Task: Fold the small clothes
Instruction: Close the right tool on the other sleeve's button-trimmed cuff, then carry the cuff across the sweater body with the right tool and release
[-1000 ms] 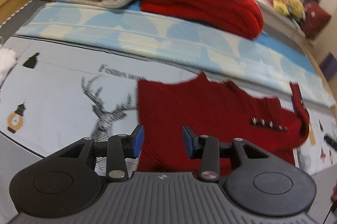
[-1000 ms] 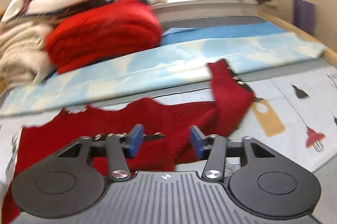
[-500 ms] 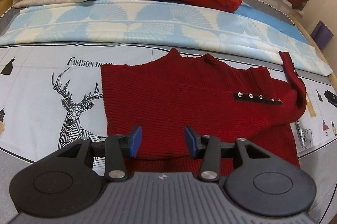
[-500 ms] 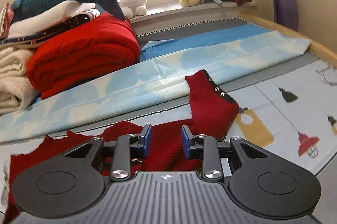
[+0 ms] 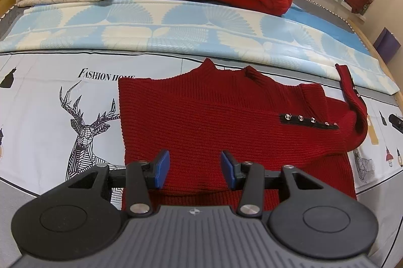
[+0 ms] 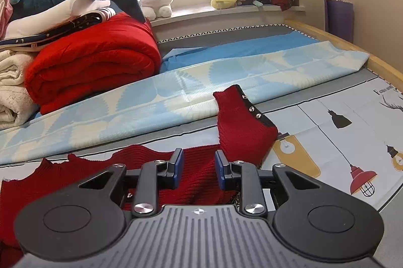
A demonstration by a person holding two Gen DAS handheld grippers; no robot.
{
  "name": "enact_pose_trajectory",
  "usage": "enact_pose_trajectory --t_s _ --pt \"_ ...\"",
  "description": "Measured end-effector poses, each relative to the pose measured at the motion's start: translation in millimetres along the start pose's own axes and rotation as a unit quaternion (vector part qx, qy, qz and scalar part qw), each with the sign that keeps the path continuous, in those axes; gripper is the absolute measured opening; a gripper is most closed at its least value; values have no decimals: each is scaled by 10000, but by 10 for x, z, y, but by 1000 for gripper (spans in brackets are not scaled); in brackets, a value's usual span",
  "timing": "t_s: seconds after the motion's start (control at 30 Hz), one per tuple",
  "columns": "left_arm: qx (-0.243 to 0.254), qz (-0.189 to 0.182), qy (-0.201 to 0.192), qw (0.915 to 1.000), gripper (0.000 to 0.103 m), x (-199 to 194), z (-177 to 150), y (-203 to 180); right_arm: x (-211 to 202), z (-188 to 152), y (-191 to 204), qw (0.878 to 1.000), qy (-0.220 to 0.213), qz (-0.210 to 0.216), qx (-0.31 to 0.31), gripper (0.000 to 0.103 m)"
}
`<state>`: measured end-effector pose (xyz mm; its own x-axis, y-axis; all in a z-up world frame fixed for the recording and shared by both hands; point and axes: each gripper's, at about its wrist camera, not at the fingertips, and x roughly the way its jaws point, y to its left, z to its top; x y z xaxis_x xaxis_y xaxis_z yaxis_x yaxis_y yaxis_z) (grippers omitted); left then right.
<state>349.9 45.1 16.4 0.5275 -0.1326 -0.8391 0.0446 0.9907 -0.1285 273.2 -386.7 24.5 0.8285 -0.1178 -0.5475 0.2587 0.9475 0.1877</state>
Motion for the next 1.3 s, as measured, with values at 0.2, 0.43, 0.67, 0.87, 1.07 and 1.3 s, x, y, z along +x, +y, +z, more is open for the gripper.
enact_pose_trajectory --t_s 0.2,0.43,0.67,0.87,1.07,1.3 --pt "-67 -14 -32 10000 50 -28 6 50 -25 20 -40 9999 -61 -120 91 20" --pt "-122 -39 -24 9999 50 -32 27 70 -1 101 -221 9990 -35 -218 385 24" --pt "-127 -43 -24 9999 52 -20 30 53 601 227 -189 9980 493 -378 110 53" --pt "-111 -42 -28 9999 52 -7 50 47 1289 268 -15 9906 1051 -838 -260 57" --pt "-113 -21 -43 9999 53 -36 57 126 1730 176 25 9740 1451 -1441 -974 49" --pt "-247 -13 -104 9996 53 -109 87 260 1397 431 193 9885 635 -1289 -475 10"
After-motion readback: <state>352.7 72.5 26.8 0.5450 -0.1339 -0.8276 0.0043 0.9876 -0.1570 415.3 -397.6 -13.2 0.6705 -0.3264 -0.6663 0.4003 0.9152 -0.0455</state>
